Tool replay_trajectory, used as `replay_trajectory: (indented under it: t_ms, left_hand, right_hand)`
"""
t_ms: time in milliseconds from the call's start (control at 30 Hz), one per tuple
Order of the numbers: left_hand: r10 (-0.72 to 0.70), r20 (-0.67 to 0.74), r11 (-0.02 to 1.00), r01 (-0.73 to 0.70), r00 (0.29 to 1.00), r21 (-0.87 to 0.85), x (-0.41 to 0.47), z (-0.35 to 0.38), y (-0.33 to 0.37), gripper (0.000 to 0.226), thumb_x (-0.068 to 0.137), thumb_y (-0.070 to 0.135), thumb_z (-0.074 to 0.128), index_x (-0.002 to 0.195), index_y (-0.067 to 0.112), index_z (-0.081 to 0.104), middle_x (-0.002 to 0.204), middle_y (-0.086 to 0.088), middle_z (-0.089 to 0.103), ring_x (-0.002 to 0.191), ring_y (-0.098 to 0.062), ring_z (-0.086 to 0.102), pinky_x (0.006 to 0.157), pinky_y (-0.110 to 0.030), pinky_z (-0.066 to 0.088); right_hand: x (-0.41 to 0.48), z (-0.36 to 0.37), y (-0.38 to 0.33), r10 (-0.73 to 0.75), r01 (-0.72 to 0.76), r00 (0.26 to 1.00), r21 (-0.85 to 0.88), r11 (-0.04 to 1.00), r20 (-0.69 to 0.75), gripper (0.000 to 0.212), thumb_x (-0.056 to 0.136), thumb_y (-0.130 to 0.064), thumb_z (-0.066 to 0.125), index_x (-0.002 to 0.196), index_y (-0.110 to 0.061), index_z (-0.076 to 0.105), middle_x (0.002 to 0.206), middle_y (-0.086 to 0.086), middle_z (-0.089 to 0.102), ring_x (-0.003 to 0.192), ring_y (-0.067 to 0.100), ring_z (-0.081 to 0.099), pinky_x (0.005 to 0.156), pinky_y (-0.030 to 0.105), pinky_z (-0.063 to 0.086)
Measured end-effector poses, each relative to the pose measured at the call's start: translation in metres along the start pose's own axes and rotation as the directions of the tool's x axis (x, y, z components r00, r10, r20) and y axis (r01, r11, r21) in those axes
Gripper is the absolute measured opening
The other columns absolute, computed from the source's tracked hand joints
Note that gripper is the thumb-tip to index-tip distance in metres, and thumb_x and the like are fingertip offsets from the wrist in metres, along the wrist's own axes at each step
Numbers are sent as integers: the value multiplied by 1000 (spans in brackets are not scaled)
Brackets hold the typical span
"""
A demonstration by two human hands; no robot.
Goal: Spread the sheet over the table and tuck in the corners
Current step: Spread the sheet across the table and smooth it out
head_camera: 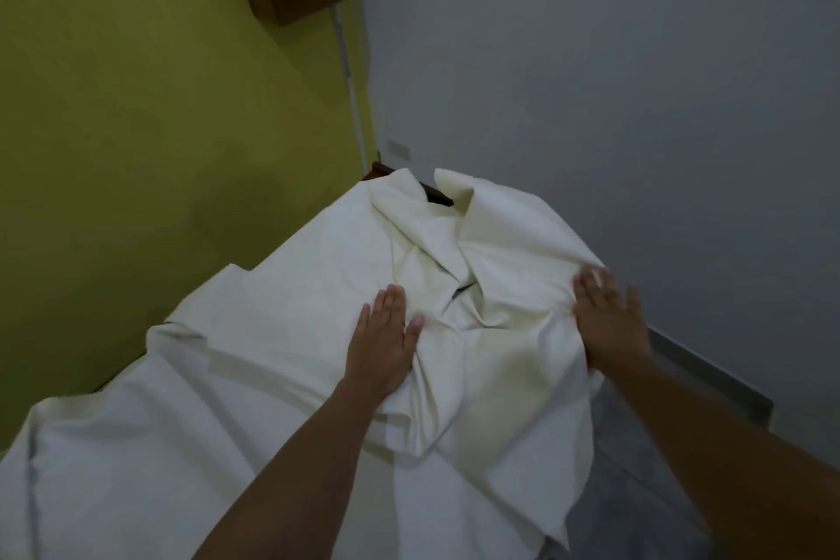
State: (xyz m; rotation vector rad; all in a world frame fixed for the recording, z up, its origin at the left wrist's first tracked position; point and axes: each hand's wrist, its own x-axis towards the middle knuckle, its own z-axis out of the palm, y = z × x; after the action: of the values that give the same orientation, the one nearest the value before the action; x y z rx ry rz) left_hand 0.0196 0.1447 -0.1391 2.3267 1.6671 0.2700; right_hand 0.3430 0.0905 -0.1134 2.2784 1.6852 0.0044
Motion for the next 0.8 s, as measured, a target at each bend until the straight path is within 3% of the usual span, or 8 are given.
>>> replay_trajectory:
  t_ms: [100,200,300,400,500,600,800]
  left_hand:
    - [-20,6,999,19,1000,42,3,2,4,64,101,47,18,152,11,8,161,-4,10,148,-15,6,118,-32,-2]
    - [-25,-8,998,26,1000,52,3,-2,8,64,101,46,18,152,11,7,161,-4,9,148,-15,4,118,-34,-2]
    - [-35,-86,999,35,996,-2,3,-10,17,63,101,46,17,152,10,8,160,-5,10,148,-14,4,118,-34,-5]
    - [11,-95,999,-14,995,-38,-2,-9,35,69,96,53,7,152,12,9,160,-3,10,148,-12,3,117,-31,-9]
    - [49,-4,999,-50,999,-3,-4,2,41,66,99,51,14,153,14,6,161,-2,7,148,-12,0,117,-33,-8]
    - [24,31,999,-25,999,22,3,8,32,64,101,46,22,153,13,4,161,-2,5,148,-13,0,117,-34,-7]
    - [44,1,994,-44,999,102,22,9,27,64,101,43,27,152,9,7,160,-6,10,148,-18,6,118,-39,1]
  right_hand:
    - [2,-16,0,-24,24,1000,51,998,5,57,101,-19,21,151,-10,-5,161,6,-6,147,29,-6,116,52,0]
    - [4,-34,-25,-55,70,995,200,977,-78,54,102,-20,18,151,-9,-2,161,7,-4,148,26,-6,119,47,-2]
    - [8,-56,-64,-24,117,974,413,903,-224,53,103,-28,20,151,-11,8,161,7,4,148,24,0,119,42,-2]
    - [8,-65,-108,-60,188,966,519,834,-253,55,102,-34,21,151,-11,14,160,8,11,148,25,7,119,42,3]
    - [14,-45,-119,-116,168,982,401,900,-151,61,100,-44,18,152,-12,9,161,8,5,148,26,3,118,48,1]
    - [29,-20,-92,-73,100,993,314,944,-97,66,98,-52,9,152,-15,-1,161,4,-8,147,25,-11,114,53,-12]
    - [40,-2,-34,29,-15,996,155,988,-89,63,99,-43,10,151,-13,-6,160,3,-11,147,28,-12,114,56,-10]
